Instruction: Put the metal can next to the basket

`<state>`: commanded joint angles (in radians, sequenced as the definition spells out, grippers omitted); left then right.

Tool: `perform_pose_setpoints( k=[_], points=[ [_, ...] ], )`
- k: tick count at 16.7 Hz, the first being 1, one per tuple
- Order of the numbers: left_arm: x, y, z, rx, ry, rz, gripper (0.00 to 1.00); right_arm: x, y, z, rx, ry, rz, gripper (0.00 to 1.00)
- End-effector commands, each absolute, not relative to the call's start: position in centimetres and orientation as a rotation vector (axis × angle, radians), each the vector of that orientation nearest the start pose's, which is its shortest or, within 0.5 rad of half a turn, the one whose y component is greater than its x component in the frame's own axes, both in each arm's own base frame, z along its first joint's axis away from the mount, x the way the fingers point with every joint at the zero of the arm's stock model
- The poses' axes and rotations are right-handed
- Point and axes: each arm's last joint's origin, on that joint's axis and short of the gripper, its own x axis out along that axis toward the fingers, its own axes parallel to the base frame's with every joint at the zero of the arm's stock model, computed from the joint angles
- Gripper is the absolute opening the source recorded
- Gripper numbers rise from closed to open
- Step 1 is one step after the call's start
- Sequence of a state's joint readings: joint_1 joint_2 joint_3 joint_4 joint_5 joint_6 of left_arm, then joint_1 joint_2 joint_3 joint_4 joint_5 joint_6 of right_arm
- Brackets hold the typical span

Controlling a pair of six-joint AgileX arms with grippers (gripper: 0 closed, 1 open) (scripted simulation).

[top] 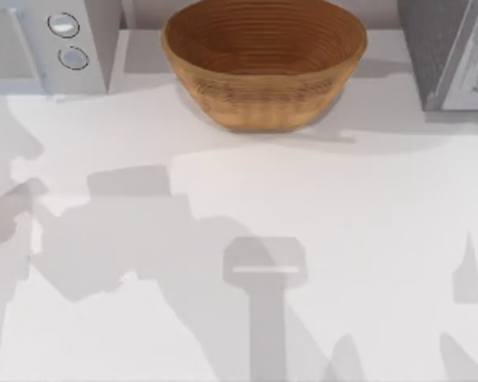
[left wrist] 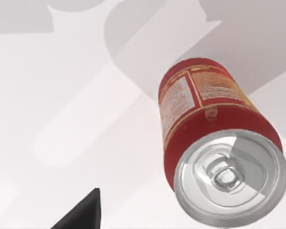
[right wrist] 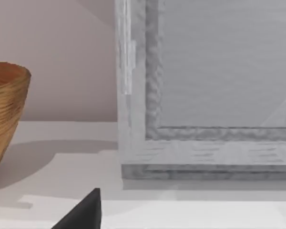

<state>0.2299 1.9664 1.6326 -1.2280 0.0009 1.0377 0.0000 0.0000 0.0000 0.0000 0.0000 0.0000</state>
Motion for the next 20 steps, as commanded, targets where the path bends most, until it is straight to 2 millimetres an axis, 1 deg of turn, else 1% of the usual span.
perform_pose_setpoints(
  k=[7,9,14,15,19,20],
  points=[
    [37.1,9.0,21.9,0.633,1.474,-0.630,1.00,10.6,-0.1,16.0,0.000,0.000,0.000,1.00],
    [37.1,9.1,20.7,0.628,1.479,-0.631,1.00,10.6,-0.1,16.0,0.000,0.000,0.000,1.00],
    [37.2,9.2,16.4,0.631,1.473,-0.627,1.00,10.6,-0.1,16.0,0.000,0.000,0.000,1.00],
    [37.1,9.2,16.0,0.630,1.475,-0.629,1.00,10.6,-0.1,16.0,0.000,0.000,0.000,1.00],
    [37.1,9.2,16.0,0.630,1.476,-0.629,1.00,10.6,-0.1,16.0,0.000,0.000,0.000,1.00],
    [37.1,9.2,16.0,0.630,1.476,-0.629,0.92,10.6,-0.1,16.0,0.000,0.000,0.000,1.00]
  ],
)
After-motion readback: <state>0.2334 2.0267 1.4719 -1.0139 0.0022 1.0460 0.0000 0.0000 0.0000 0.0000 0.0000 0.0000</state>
